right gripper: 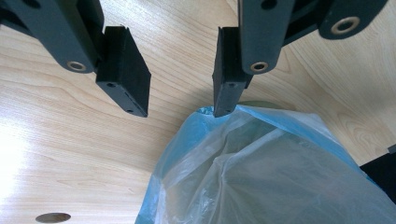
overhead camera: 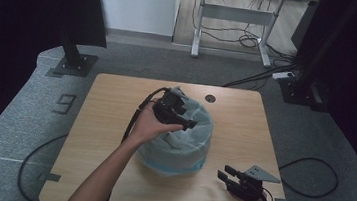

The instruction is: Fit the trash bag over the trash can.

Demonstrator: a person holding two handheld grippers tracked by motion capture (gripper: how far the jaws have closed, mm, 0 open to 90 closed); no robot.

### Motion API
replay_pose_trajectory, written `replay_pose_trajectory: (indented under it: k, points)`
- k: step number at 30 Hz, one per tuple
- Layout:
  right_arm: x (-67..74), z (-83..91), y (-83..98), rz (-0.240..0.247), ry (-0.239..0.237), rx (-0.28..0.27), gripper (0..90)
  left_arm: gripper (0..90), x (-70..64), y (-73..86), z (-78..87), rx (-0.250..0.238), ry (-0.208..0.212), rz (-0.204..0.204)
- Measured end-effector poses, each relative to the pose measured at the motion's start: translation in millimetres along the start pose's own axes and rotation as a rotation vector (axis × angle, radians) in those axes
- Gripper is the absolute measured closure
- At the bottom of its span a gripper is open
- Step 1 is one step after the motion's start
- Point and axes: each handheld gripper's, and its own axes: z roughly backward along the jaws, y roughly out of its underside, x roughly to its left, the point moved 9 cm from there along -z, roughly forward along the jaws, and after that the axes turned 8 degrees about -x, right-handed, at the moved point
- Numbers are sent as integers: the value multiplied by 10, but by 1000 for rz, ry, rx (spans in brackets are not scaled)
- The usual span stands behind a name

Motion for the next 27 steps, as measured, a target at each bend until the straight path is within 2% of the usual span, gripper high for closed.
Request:
replay_pose_trajectory:
  k: [5,13,17,27]
  points:
    - [-19,6,2,-2,3,1,552,358,-111,-18,-98,23,20,-21]
    - [-25,13,18,-6,0,10,541,359,-103,80,-307,126,-16,-40]
    - [-30,11,18,-6,1,10,538,359,-109,129,-386,170,-13,-40]
    - [-39,13,19,-5,3,9,538,360,-109,205,-539,246,3,-37]
